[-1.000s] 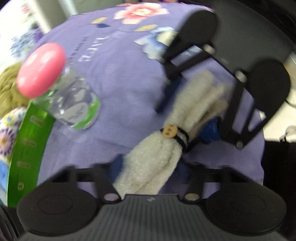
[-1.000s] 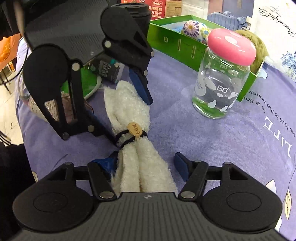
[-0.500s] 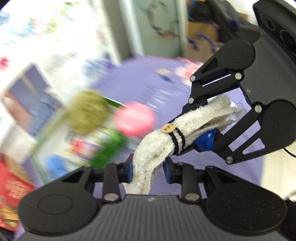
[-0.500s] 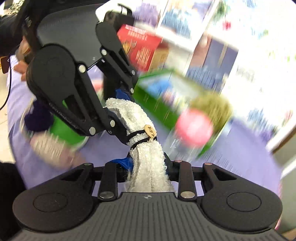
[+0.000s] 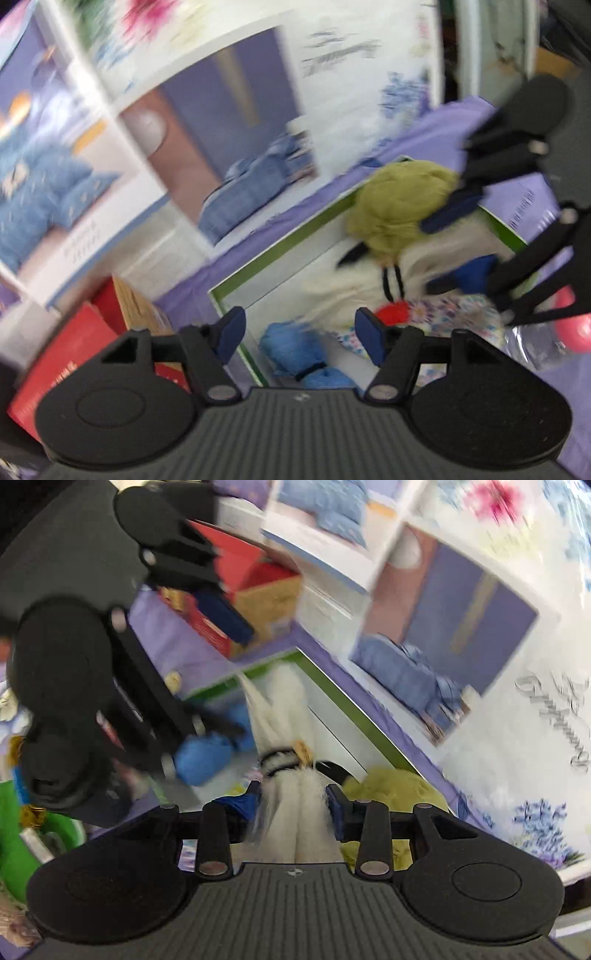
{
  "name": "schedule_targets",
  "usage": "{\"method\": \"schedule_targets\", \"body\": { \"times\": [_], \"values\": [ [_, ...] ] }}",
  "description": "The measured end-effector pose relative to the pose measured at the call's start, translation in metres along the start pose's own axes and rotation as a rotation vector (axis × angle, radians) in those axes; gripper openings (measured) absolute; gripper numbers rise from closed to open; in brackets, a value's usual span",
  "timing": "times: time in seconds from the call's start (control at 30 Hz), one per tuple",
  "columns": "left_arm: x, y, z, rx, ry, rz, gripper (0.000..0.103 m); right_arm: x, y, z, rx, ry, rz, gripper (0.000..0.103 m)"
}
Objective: Organize soft objects
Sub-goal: 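Lower the white towel into the green box and open the left gripper, then move the left gripper toward the pink beaded pouch on the table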
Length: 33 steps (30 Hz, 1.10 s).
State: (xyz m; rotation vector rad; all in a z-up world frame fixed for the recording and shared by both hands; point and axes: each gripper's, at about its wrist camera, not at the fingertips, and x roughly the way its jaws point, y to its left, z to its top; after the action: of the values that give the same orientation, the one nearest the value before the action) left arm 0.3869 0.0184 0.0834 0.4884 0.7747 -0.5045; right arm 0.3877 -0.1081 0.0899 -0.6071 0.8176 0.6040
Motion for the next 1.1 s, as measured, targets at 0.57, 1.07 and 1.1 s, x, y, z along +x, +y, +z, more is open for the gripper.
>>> {"method": "schedule_targets", "body": {
  "times": [0.57,1.07,1.1],
  "values": [
    [-0.097,-0.046,-0.063,-0.016,-0.106,-0.007,0.068,-0.083,0.052,-0.048,0.03,-0.073,-0.067,0.025],
    [-0.198,-0.157,-0.222,0.114,-0.077,-0.05,0.07,-0.116,0.192,-0.172,0.083,-0.138,0.163,0.028],
    [-0.2,-0.164,-0.23,0.113,-0.058,-0.053,0.07,-0.113,0.196,-0.179,0.097,-0.13,0.181,0.028]
  ]
}}
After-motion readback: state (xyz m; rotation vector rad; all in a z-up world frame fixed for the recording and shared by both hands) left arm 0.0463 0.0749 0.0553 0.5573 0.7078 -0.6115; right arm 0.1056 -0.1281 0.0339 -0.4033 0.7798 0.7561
